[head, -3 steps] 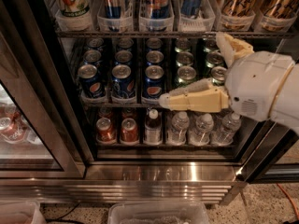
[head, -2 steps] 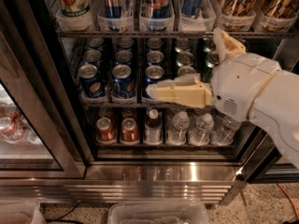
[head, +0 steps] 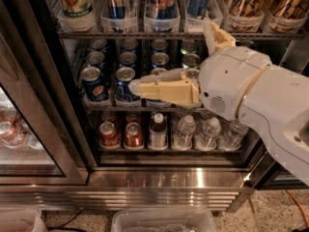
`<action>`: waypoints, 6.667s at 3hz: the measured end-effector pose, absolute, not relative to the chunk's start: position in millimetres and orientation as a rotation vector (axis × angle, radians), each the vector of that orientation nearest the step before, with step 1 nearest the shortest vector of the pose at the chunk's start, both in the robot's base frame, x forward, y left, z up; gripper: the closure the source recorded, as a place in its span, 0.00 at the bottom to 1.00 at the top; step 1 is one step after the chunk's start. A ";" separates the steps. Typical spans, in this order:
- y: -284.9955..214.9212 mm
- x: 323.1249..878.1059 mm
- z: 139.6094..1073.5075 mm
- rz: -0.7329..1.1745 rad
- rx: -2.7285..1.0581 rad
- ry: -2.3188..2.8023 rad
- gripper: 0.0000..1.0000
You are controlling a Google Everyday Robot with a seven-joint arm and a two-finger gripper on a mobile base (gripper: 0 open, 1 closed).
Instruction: Pick redbull can from top shelf of fridge
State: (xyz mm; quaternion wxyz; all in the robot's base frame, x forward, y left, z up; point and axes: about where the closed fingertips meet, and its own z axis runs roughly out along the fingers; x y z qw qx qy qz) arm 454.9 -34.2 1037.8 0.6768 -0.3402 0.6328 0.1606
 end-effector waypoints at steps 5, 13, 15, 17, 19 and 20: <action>-7.7 471.3 1062.1 0.450 -0.411 1.439 0.00; 4.9 469.7 1070.6 0.263 -0.449 1.329 0.00; 14.9 469.2 1065.6 0.301 -0.456 1.324 0.00; 22.9 475.3 1052.1 0.330 -0.447 1.326 0.00; 19.1 470.9 1038.5 0.276 -0.499 1.311 0.00; 19.5 473.7 1031.5 0.278 -0.509 1.307 0.00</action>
Offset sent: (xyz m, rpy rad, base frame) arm 0.0105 0.0060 0.0068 0.2608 0.0424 -0.1348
